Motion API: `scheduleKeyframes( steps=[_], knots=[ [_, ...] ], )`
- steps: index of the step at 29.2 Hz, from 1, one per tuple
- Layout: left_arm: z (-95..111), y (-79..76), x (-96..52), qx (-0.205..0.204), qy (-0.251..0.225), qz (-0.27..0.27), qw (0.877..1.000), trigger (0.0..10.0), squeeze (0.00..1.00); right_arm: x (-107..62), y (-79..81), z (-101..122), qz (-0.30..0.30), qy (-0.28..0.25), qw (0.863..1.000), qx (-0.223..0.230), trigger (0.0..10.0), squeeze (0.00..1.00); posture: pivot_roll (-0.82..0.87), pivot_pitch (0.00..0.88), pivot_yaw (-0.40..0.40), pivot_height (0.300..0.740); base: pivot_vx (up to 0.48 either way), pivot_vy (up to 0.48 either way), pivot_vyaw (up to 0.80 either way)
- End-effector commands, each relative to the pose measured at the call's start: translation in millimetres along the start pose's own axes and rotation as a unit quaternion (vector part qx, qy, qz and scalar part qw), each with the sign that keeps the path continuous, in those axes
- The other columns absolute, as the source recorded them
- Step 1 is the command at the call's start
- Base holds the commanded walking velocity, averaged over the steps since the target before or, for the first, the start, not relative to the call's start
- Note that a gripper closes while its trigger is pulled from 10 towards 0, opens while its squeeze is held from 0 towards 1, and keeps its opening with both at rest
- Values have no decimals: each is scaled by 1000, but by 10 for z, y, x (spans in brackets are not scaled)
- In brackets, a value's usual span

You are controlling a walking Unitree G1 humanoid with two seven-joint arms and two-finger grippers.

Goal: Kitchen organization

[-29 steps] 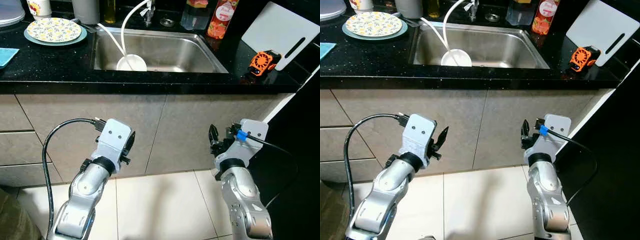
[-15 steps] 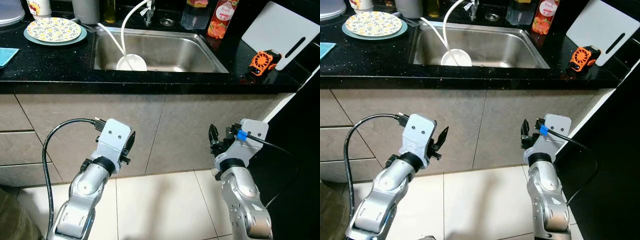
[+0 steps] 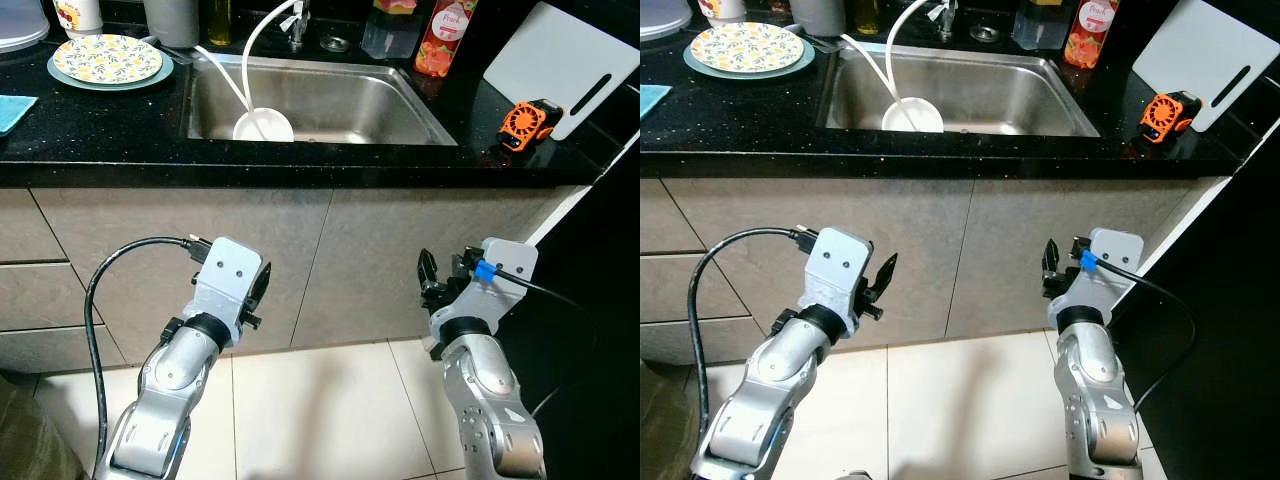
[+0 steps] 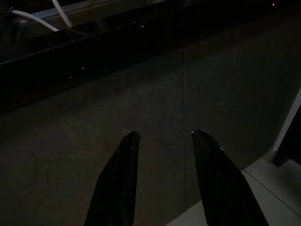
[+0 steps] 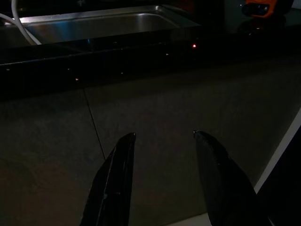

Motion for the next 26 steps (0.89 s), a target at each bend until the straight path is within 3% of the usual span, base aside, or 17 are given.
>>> scheduleKeyframes(
  steps=[1, 26],
  knots=[
    [-30, -53, -2, -2, 6, -8, 1000, 10000, 0, -12, -47, -6, -7, 2, 1000, -7, 10000, 0, 196, 84, -114, 740, 0, 0, 0],
    [-48, -93, -4, -7, 9, -16, 1000, 10000, 0, -31, -79, -19, -9, 4, 1000, -9, 10000, 0, 202, 78, -119, 740, 0, 0, 0]
  ],
)
Point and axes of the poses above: a point about 5 cm out from each wrist's last joint towards the gripper, its own x axis pointing out of the wrist towards the gripper, its own z axis along the axis of the wrist's last joint, y = z × x, the point moved 6 cm from there along x, pointing out of the wrist towards the gripper, and after that the axes turned 6 degrees about -x, right-handed, at the moved point
